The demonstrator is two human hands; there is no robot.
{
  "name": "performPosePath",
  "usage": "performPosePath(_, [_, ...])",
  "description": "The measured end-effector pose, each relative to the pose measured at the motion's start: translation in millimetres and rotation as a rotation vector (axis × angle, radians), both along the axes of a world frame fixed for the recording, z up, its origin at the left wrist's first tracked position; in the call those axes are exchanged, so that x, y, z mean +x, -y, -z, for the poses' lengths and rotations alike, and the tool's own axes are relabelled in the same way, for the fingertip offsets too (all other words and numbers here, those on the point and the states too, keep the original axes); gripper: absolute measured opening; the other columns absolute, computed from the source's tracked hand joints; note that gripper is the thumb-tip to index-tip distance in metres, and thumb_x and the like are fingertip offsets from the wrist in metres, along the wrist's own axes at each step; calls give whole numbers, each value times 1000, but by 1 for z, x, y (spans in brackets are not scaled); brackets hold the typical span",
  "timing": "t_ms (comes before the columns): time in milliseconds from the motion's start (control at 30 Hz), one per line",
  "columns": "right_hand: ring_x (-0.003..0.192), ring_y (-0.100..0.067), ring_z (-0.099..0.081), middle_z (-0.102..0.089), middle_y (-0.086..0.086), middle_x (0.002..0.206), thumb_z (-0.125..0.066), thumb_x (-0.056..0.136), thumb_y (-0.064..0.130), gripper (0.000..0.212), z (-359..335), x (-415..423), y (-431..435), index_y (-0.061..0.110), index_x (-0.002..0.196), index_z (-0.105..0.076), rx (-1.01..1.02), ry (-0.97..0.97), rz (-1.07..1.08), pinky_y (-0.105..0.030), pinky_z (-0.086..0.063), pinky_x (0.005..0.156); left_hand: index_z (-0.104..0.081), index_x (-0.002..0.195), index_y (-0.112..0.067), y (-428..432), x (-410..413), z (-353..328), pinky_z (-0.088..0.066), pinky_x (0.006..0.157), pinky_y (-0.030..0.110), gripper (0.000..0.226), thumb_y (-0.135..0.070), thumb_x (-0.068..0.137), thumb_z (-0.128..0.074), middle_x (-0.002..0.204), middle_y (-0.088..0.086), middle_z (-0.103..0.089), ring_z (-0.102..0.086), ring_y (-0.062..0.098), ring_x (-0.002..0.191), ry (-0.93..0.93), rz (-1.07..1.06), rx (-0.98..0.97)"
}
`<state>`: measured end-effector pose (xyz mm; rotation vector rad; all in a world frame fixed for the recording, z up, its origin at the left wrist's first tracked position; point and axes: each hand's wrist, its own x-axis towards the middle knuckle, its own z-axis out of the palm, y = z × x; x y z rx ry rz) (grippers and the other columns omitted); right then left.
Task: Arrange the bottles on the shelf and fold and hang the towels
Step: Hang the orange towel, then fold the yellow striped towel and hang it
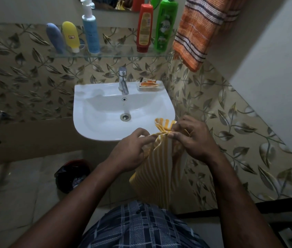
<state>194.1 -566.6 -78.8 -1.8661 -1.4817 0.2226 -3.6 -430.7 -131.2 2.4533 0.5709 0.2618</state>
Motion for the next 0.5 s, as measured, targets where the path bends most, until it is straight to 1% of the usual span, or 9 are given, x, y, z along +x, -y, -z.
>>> performPosePath(33, [82,-3,-61,-61,9,87,-80,85,28,12,0,1,0,17,85,-76,-1,2,-2,-12,-40,71,-59,145,-34,1,1,-2,-39,77,27,60,-29,86,-47,145,-7,-46,-61,20,108,-52,54,-33])
performPosePath(67, [82,-4,-61,-61,9,88,-79,86,29,13,-1,2,1,17,85,-76,-5,1,0,-13,-40,71,-56,147,-36,3,2,-3,-40,81,27,66,-35,82,-45,145,-6,-44,-57,18,112,-79,100,-87])
performPosePath(100, [82,-4,-61,-61,9,88,-80,86,27,12,-2,4,2,16,86,-76,-12,-1,6,-13,-40,70,-54,148,-36,4,3,-3,-44,86,29,69,-37,79,-46,143,-6,-44,-55,17,115,-80,128,-147])
performPosePath(167, [82,-2,-61,-62,10,88,-83,86,23,9,-3,6,3,17,86,-77,-17,11,32,-14,-40,70,-56,145,-34,4,5,-1,-50,93,35,68,-41,77,-53,132,-6,-50,-55,17,115,-36,138,-253])
performPosePath(233, [81,0,-61,-62,11,87,-85,85,20,9,-2,8,3,17,84,-76,2,30,78,-14,-40,70,-60,138,-34,3,7,-1,-50,93,37,65,-53,76,-57,119,-6,-56,-57,16,110,-5,139,-295])
performPosePath(267, [81,1,-60,-62,11,86,-85,84,20,9,-1,8,2,16,83,-77,18,35,108,-13,-39,70,-63,135,-34,3,9,-3,-50,92,36,61,-56,78,-58,115,-5,-60,-59,15,108,-10,153,-282])
performPosePath(367, [79,2,-60,-64,7,85,-86,81,20,10,3,8,-1,15,82,-78,72,44,216,-9,-40,71,-71,118,-31,7,14,-9,-52,83,38,45,-55,82,-59,101,-5,-66,-63,15,96,-104,210,-197])
performPosePath(433, [78,-2,-59,-64,7,86,-86,82,20,10,4,8,-2,15,83,-77,103,47,304,-8,-40,71,-72,106,-28,11,16,-7,-52,75,38,36,-53,84,-59,93,-8,-67,-66,17,90,-246,219,-89])
performPosePath(500, [78,-9,-58,-63,6,86,-85,83,21,10,3,12,-1,15,84,-77,140,70,402,-12,-40,70,-74,104,-25,11,15,2,-49,70,33,31,-50,90,-60,90,-4,-68,-68,22,88,-420,205,65])
